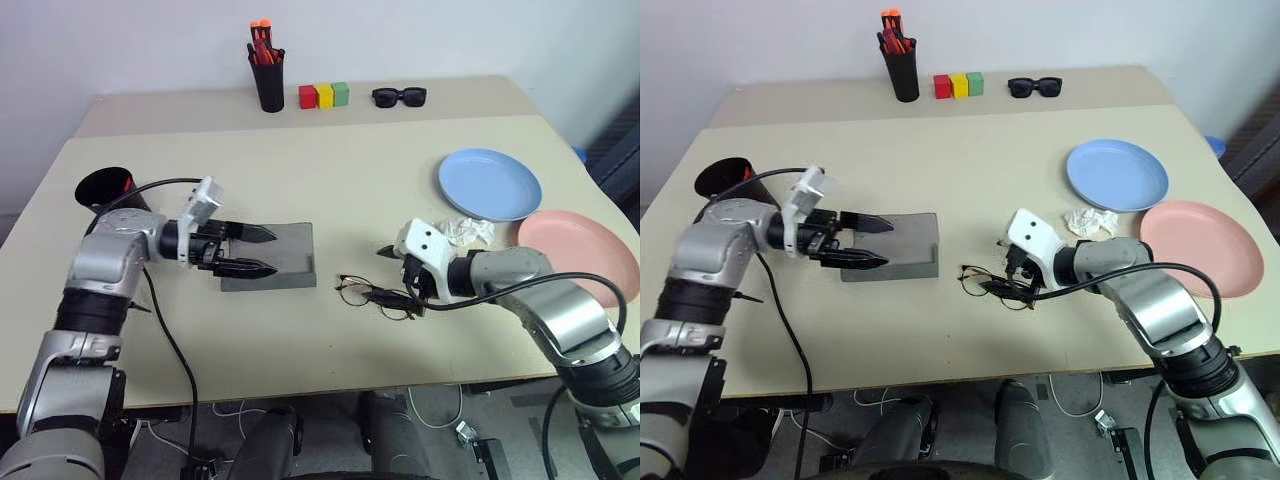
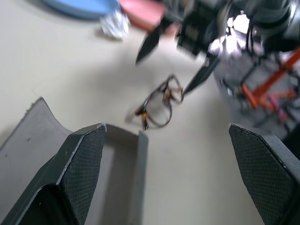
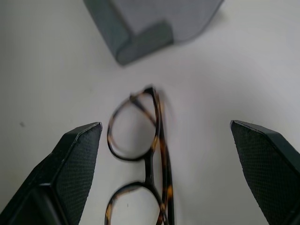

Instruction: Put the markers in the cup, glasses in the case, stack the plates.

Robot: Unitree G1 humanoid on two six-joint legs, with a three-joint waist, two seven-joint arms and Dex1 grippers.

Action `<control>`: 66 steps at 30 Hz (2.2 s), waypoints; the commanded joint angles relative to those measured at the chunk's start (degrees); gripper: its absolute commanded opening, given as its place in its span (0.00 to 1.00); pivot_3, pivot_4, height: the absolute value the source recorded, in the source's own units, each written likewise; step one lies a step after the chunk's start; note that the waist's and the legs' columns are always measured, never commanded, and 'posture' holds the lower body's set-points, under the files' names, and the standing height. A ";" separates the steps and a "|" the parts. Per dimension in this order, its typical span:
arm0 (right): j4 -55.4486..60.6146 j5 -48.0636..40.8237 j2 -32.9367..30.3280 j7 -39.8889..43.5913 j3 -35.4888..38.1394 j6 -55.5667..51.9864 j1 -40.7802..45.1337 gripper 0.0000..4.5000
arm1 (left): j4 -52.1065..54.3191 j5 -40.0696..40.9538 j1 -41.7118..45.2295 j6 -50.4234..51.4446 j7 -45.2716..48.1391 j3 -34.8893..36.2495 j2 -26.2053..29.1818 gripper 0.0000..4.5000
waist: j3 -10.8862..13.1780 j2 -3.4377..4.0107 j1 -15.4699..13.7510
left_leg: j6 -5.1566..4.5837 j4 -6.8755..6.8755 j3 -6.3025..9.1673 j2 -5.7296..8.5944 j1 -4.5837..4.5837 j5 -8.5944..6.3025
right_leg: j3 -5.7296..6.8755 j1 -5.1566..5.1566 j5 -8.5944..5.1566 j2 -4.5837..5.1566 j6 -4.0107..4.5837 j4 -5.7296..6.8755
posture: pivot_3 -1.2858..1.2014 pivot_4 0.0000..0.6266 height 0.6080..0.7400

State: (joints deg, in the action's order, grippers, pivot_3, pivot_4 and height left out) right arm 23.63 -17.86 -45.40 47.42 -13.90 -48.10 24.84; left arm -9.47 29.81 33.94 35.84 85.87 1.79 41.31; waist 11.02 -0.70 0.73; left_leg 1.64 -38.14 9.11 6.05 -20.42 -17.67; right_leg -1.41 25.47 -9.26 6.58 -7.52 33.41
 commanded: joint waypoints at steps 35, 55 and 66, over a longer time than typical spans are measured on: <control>-7.61 3.32 7.27 0.34 3.93 1.64 16.06 0.01 | 21.24 19.76 -25.71 7.76 -15.22 19.08 5.21 0.96 | 0.03 0.06 0.33 | 0.03 0.04 -0.05 -0.09 0.06 0.01 | -0.01 0.01 0.00 -0.06 0.04 0.02 | 0.52 0.24 1.00; -26.51 12.65 35.61 -8.77 -10.81 17.47 19.24 0.01 | 26.60 22.77 -32.81 7.56 -18.96 21.64 5.06 0.96 | 0.02 0.07 0.45 | 0.08 0.18 0.01 -0.02 0.03 0.03 | -0.01 0.16 0.01 -0.12 0.07 0.08 | 0.52 0.24 1.00; -25.51 16.20 32.74 -5.79 -12.75 17.26 16.95 0.07 | 25.66 22.34 -30.81 7.59 -20.17 20.03 5.21 0.96 | 0.02 0.06 0.36 | 0.12 0.18 0.00 -0.02 0.06 0.05 | -0.01 0.17 0.01 -0.12 0.08 0.16 | 0.52 0.24 1.00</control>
State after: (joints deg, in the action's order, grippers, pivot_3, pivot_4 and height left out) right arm -4.05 -1.34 -12.50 41.02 -27.78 -30.46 40.64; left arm 15.85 51.74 2.56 44.16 65.80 21.44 45.81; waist 11.04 -0.63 1.09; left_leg 1.76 -37.96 9.10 6.03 -20.36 -17.62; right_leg -1.42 25.64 -9.26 6.46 -7.44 33.57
